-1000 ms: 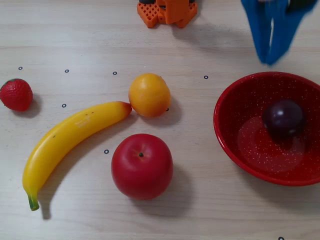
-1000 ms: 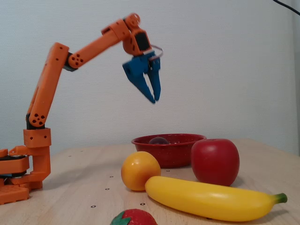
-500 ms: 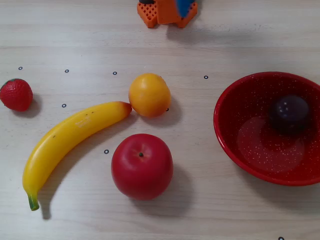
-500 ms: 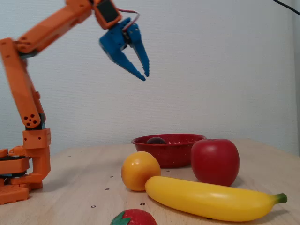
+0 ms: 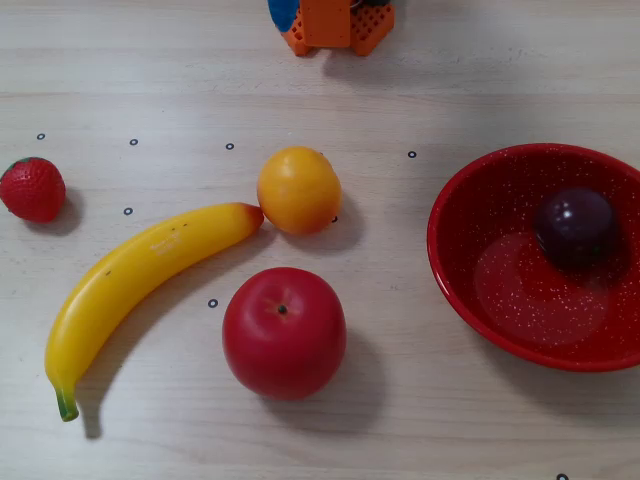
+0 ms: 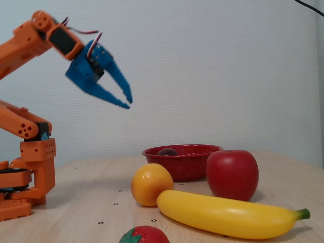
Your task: Put the plum in the red bowl.
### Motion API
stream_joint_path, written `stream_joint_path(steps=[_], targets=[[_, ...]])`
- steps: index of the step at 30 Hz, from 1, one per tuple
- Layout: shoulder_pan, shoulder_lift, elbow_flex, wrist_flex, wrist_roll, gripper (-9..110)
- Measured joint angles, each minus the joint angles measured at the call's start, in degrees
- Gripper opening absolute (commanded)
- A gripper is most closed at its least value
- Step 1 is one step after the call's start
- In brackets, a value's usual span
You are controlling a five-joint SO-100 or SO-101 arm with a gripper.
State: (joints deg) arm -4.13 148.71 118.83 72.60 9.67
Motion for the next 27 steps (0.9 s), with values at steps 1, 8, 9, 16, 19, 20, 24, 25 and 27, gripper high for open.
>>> stream_joint_path(steps=[1, 8, 9, 16, 19, 20, 24, 25, 27], targets=[[0.18, 2.72, 2.55, -0.18, 0.00, 0], [0.18, 17.14, 16.35, -2.37, 0.00, 0], [0.18, 18.46, 18.37, -2.72, 0.00, 0], [0.18, 27.33, 31.82, -10.72, -0.44, 0], [0.18, 30.85, 40.43, -17.75, -1.14, 0], [0.26, 31.29, 43.15, -19.60, -1.14, 0], [2.02, 33.93, 50.98, -25.93, -1.23, 0], [2.02, 34.19, 53.35, -28.65, -1.23, 0], [2.11, 34.28, 55.28, -33.75, -1.32, 0]])
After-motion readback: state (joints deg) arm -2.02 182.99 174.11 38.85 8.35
